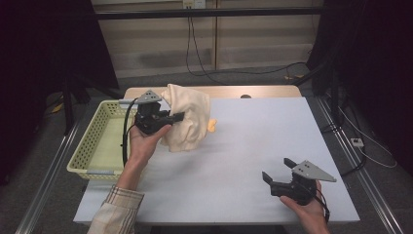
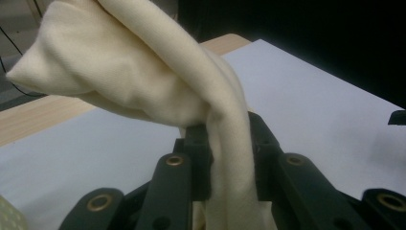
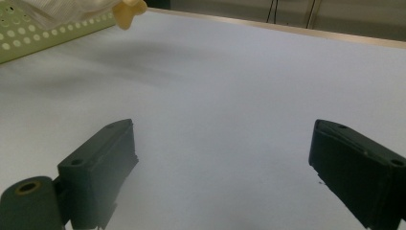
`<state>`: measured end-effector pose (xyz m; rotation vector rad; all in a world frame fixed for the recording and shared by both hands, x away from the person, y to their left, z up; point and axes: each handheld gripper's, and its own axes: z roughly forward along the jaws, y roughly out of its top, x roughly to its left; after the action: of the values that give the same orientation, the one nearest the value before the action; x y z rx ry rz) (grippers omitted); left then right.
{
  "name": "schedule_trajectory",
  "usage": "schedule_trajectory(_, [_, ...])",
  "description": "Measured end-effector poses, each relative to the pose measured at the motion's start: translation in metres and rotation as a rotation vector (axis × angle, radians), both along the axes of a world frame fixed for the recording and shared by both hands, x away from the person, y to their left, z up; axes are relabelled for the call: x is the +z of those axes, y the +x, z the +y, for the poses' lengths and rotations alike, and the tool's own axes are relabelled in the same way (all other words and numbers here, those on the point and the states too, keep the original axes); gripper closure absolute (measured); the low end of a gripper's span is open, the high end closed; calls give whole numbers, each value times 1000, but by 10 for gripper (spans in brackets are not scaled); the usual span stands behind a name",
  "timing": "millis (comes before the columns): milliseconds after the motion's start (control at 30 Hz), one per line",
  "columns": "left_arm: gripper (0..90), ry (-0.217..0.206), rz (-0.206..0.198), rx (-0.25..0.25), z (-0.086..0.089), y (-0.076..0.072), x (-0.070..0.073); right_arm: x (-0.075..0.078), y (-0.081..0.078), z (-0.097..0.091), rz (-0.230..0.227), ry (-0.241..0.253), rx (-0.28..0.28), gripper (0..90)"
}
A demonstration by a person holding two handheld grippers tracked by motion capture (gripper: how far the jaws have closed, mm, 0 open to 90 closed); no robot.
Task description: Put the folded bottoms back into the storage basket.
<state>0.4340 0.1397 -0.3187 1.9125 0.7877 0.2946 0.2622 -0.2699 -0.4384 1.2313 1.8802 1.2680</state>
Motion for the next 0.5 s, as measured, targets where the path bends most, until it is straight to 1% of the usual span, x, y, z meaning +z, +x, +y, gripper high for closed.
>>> schedule_trajectory(67, [754, -3, -5, 4, 2, -2, 1, 0, 0, 0, 0, -2, 0, 87])
schedule_trajectory(100, [754, 4, -4, 6, 4, -3, 2, 0, 0, 0, 0, -2, 0, 87])
schedule_trajectory(200, [754, -12, -13, 12, 9, -6, 3, 0, 0, 0, -1, 1, 0, 85])
schedule_trajectory(267, [754, -15, -13, 14, 11, -6, 3, 0, 0, 0, -2, 1, -1, 83])
schedule_trajectory(367, [753, -6, -16, 18, 17, -6, 6, 0, 0, 1, -4, 3, -2, 82])
schedule_trajectory(400, [754, -6, -16, 18, 17, -6, 6, 0, 0, 1, -1, 3, -1, 82])
schedule_trajectory(500, [754, -8, -24, 29, 24, -6, 8, 0, 0, 1, 2, -1, -2, 79])
